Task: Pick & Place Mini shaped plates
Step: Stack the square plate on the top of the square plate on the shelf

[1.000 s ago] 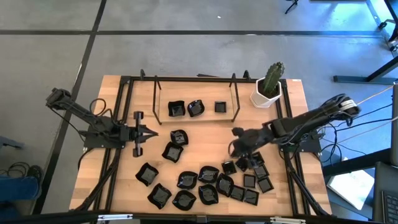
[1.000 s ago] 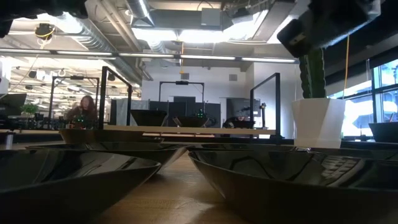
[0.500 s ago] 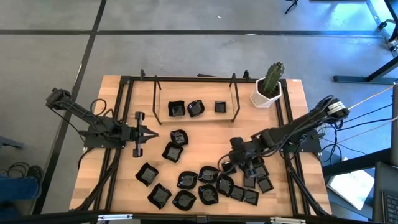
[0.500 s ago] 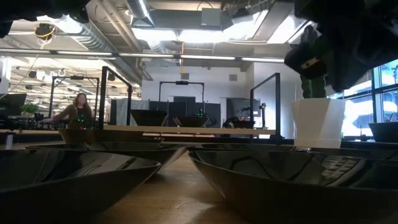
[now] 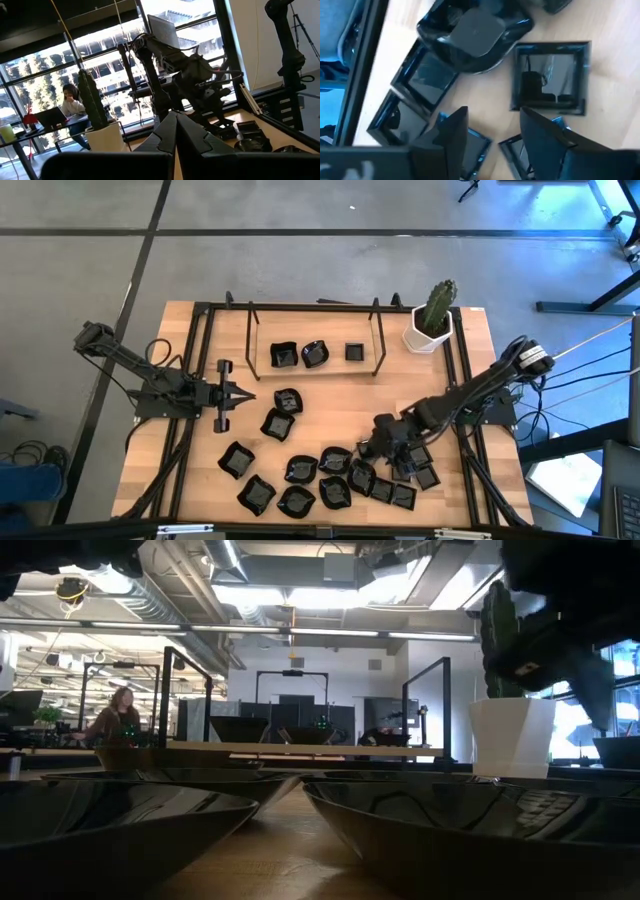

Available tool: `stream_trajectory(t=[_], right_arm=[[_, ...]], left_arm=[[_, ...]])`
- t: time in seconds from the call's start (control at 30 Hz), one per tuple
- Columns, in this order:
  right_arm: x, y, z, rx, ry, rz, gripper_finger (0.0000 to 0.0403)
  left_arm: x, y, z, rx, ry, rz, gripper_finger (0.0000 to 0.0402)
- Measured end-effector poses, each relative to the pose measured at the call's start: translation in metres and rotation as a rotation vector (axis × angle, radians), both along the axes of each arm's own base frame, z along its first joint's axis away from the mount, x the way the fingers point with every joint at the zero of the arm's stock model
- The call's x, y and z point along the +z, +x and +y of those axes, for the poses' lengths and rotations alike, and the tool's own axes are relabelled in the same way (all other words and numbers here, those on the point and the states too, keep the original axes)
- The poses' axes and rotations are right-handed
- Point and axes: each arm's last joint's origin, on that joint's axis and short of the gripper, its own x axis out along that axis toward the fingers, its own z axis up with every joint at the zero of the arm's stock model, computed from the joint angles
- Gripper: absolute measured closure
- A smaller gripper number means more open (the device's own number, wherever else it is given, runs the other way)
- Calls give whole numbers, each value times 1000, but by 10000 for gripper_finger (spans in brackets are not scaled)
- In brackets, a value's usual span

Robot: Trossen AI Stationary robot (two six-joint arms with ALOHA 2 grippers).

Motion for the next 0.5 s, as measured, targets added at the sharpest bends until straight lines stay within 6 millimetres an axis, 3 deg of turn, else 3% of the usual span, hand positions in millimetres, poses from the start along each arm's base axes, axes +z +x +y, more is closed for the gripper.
stream_trajectory(t=[0.3,0.5], right_arm=[[-9,-21,-3,-205,-136,209,222],[-7,-15,-1,-149,-135,123,221]], left_arm=[[0,0,0,-3,-13,1,398],[-1,0,0,-2,-9,10,397]])
